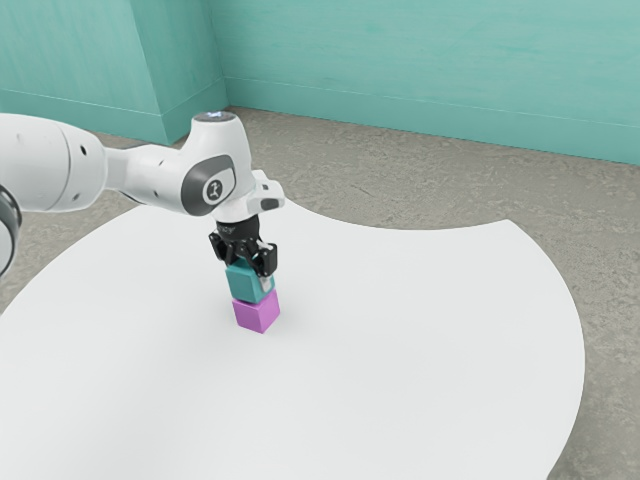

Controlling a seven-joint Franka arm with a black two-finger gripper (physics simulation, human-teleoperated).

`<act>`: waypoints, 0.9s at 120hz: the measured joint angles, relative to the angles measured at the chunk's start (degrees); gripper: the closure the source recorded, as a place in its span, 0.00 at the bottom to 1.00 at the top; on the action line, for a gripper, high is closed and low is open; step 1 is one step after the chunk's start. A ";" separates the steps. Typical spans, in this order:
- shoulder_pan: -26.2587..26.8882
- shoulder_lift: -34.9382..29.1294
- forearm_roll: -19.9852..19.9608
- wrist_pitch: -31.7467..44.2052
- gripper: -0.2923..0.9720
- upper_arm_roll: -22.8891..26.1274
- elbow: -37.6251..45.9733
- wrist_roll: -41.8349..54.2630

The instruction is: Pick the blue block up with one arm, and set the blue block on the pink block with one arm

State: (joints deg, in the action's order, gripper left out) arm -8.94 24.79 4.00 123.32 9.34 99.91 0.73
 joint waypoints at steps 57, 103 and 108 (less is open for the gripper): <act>-0.03 0.31 -0.33 0.77 0.31 0.32 0.84 0.02; -0.03 -4.66 -0.62 -0.16 0.24 -0.07 0.51 0.85; -0.03 -6.09 -0.63 -0.73 0.24 -0.10 0.52 0.95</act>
State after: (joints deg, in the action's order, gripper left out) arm -8.98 18.70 3.37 122.59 9.25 100.43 1.68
